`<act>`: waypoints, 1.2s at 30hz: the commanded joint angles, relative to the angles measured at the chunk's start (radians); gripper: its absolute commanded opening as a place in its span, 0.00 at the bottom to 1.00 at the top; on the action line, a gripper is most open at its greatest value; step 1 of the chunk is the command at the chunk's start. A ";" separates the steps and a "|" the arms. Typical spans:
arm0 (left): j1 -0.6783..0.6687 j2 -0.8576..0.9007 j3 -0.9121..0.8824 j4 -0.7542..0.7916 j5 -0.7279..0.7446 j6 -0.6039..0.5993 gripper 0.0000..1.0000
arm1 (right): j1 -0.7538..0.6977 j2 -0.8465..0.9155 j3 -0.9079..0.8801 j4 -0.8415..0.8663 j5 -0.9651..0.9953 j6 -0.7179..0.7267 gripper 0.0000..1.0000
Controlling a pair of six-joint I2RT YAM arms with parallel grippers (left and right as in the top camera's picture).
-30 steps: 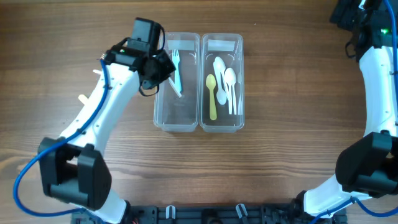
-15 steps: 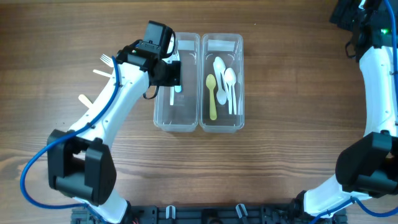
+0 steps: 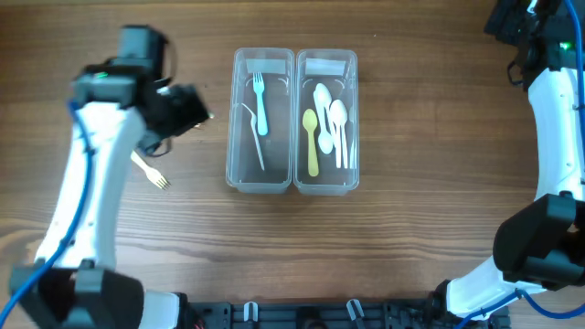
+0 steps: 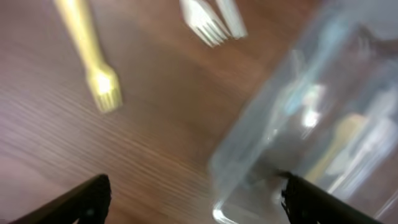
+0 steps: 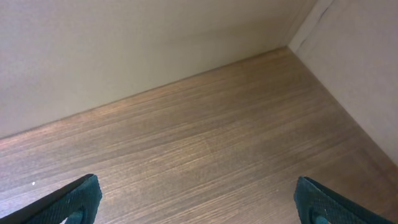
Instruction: Pack container
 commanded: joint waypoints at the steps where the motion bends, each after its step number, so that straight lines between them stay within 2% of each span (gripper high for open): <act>1: 0.085 0.000 -0.037 -0.043 -0.103 -0.084 0.90 | 0.002 -0.012 0.018 0.003 0.017 0.011 1.00; 8: 0.174 0.001 -0.309 0.261 -0.100 -0.068 0.95 | 0.002 -0.012 0.018 0.003 0.017 0.011 1.00; 12: 0.262 0.020 -0.420 0.420 -0.087 -0.069 0.90 | 0.002 -0.012 0.018 0.003 0.017 0.011 1.00; 16: 0.356 0.112 -0.442 0.502 -0.023 -0.056 0.86 | 0.002 -0.012 0.018 0.003 0.017 0.011 1.00; 18: 0.365 0.170 -0.442 0.572 0.068 0.014 0.84 | 0.002 -0.012 0.018 0.003 0.017 0.011 1.00; 20: 0.363 0.220 -0.442 0.614 0.109 0.018 0.80 | 0.002 -0.012 0.018 0.003 0.017 0.011 1.00; 26: 0.363 0.335 -0.442 0.620 0.118 0.033 0.83 | 0.002 -0.012 0.018 0.003 0.017 0.011 1.00; 27: 0.363 0.338 -0.442 0.620 0.118 0.033 0.77 | 0.002 -0.012 0.018 0.003 0.017 0.011 1.00; 31: 0.363 0.338 -0.442 0.612 0.173 0.033 0.21 | 0.002 -0.012 0.018 0.003 0.017 0.011 1.00; 35: 0.363 0.336 -0.442 0.593 0.193 0.033 0.04 | 0.002 -0.012 0.018 0.003 0.017 0.011 1.00; 36: 0.363 0.328 -0.435 0.578 0.192 0.033 0.04 | 0.002 -0.012 0.018 0.003 0.017 0.011 1.00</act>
